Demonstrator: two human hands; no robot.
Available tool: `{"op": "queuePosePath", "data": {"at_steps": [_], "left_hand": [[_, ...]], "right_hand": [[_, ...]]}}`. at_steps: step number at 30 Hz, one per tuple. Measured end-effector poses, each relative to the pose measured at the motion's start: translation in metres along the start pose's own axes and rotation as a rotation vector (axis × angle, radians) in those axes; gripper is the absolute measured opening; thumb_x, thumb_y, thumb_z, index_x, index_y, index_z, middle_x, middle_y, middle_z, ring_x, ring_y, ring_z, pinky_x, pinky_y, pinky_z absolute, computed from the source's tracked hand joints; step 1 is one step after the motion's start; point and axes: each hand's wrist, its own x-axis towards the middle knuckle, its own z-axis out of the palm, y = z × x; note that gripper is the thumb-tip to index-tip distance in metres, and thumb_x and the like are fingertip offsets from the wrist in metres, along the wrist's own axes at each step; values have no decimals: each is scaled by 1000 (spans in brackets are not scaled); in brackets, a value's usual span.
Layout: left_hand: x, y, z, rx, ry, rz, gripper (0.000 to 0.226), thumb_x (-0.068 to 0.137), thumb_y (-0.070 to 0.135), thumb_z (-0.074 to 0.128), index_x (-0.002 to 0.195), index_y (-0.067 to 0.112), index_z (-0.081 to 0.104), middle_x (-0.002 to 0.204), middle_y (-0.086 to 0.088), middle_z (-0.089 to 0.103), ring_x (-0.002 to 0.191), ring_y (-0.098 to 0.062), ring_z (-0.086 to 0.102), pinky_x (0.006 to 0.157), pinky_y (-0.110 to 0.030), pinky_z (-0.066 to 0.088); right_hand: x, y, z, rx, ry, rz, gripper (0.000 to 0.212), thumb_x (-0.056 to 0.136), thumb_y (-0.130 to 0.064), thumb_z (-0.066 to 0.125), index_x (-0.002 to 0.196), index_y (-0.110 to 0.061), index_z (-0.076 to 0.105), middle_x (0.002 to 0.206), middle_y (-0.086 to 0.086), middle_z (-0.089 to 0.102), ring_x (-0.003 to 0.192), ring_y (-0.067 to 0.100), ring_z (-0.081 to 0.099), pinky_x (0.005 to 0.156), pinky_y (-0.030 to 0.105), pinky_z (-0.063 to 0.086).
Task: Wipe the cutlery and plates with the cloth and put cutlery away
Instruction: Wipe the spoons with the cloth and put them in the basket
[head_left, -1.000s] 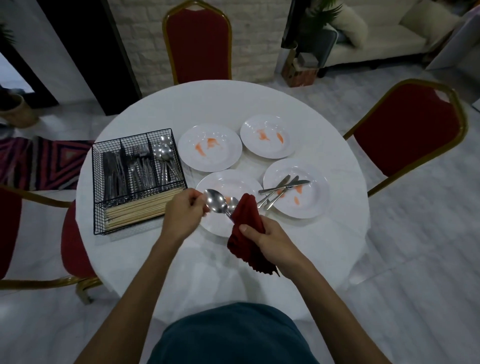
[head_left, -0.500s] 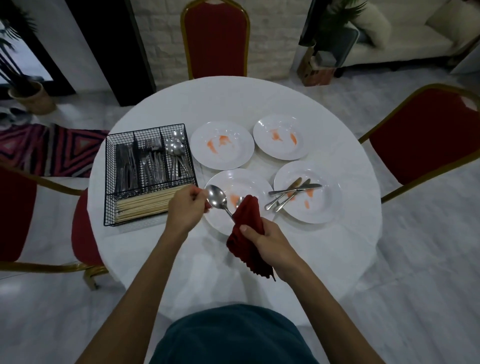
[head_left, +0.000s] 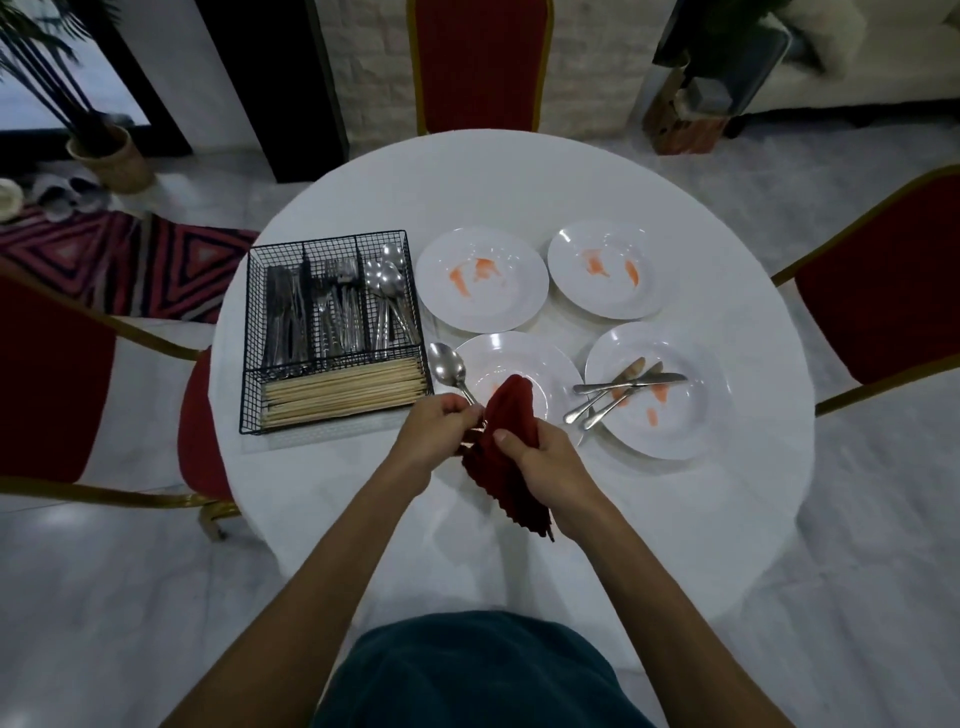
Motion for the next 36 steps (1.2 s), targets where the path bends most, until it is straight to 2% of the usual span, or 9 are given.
{"op": "queuePosePath", "data": {"at_steps": [2,5,12,16,19,22,25,30,36], "left_hand": [[18,3,-11,-26,48,-26,16,101,13,52,94,5,65,82,-9,76,62,-15,69,58,-26,53],[54,12,-37,31,136,-30,24,103,8,42,93,2,62,71,-9,76,58,-17,61,54,-25,49],[128,35,-81,294,312,39,23,107,19,45,119,9,62,72,-5,60,57,-18,59,50,-29,48],[155,39,-84,415,294,79,25,106,20,46,102,6,66,83,-16,68,72,-32,69,63,-40,58],[169,41,-84,510,313,74,31,105,21,47,85,6,65,70,-10,64,55,-21,61,55,-31,50],[179,40,-88,570,315,37,30,103,19,49,90,-1,68,71,-14,67,55,-23,63,54,-30,53],[186,38,-92,586,326,-17,27,101,14,51,86,-2,67,67,-15,68,48,-20,63,43,-27,53],[193,39,-97,643,390,9,26,99,18,57,88,-2,69,74,-18,72,65,-31,72,68,-45,63],[178,44,-90,817,466,94,22,97,24,59,102,8,73,96,-12,72,92,-32,70,83,-43,58]], "right_hand": [[2,0,1,0,-18,38,20,103,-25,59,117,-11,63,84,17,78,66,34,74,58,45,60],[5,0,-2,2,-28,91,28,103,-29,59,125,-12,61,89,14,78,68,30,76,58,39,61],[15,-2,-8,10,-64,175,29,103,-29,59,126,-10,59,93,14,77,68,28,75,58,36,59],[15,-2,-13,7,-66,197,28,103,-29,59,126,-13,59,95,13,77,72,29,77,62,37,61],[17,0,-19,5,-60,212,25,104,-29,58,123,-14,60,90,10,78,72,29,77,63,38,62],[16,3,-22,4,-59,222,17,104,-28,58,115,-15,62,80,6,79,69,27,76,65,42,63],[14,5,-26,-2,-57,239,19,104,-29,57,117,-15,61,81,5,79,69,25,77,61,35,62],[15,5,-31,19,-58,232,17,104,-27,57,114,-15,61,79,5,79,65,23,76,59,32,59],[13,9,-33,42,-44,214,19,104,-27,58,113,-11,63,80,12,78,63,28,73,61,39,61]]}}
